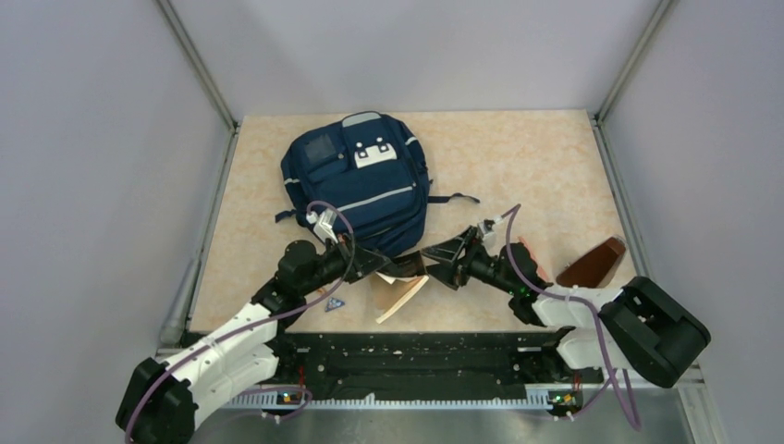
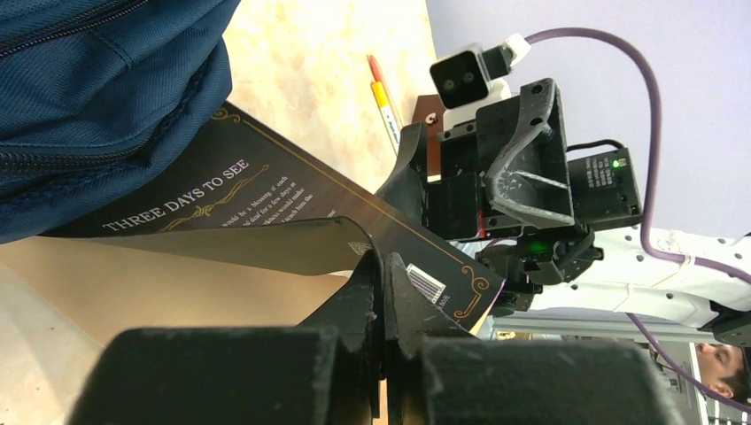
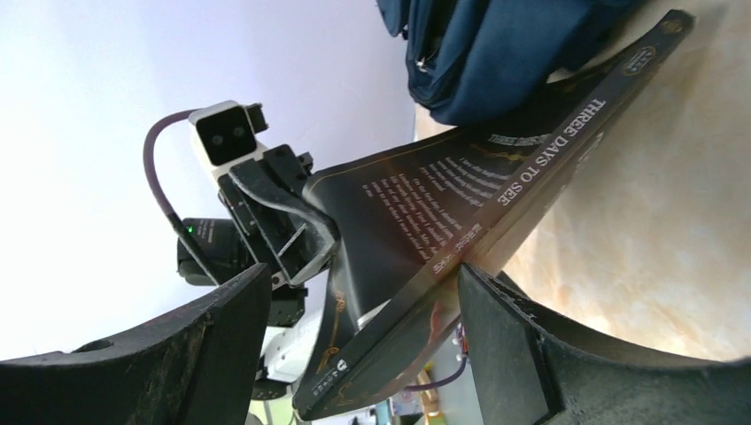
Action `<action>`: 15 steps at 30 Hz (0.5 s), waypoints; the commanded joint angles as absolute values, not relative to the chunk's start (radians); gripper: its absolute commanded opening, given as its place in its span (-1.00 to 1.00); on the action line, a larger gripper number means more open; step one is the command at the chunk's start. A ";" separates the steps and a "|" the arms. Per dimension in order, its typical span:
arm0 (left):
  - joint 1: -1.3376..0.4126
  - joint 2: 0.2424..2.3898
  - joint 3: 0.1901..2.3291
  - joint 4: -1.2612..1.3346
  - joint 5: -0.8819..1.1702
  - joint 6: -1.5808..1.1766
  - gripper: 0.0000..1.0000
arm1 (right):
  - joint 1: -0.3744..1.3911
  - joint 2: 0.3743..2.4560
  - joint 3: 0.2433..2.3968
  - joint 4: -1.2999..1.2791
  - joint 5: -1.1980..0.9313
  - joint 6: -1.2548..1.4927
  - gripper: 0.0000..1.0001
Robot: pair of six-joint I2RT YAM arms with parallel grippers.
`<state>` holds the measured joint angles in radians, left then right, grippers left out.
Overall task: Pack the student bag
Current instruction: Pick up the book from the center of the board.
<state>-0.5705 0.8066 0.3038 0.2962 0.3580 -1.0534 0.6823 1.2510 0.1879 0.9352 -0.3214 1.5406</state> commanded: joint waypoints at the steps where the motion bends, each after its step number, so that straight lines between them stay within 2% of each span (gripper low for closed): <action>1: -0.573 0.777 0.302 0.383 0.338 -1.042 -1.00 | 0.712 1.278 0.264 0.913 -0.363 1.558 0.49; 12: -0.577 0.764 0.293 0.333 0.353 -1.008 -1.00 | 0.769 1.346 0.352 0.737 -0.457 1.503 0.41; 15: -0.577 0.758 0.294 0.328 0.377 -0.992 -0.94 | 0.772 1.383 0.356 0.773 -0.466 1.505 0.21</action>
